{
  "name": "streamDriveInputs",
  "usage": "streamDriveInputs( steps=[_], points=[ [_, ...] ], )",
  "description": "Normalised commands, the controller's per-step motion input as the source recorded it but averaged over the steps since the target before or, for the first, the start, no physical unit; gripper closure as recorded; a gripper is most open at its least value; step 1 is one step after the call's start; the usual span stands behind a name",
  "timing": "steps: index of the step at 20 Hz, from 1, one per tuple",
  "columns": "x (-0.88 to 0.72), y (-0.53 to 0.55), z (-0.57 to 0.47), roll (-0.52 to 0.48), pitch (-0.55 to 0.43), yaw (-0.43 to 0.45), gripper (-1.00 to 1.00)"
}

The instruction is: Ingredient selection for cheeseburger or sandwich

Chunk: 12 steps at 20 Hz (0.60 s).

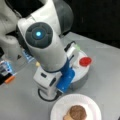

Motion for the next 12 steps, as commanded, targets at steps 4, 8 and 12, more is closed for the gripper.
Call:
streamDriveInputs(
  steps=[4, 8, 12],
  points=[
    [-0.65, 0.55, -0.03, -0.486, -0.247, -0.139, -1.0],
    [-0.42, 0.39, -0.08, -0.421, -0.212, -0.067, -1.0],
    [-0.18, 0.21, -0.13, -0.305, -0.154, -0.014, -1.0]
  ],
)
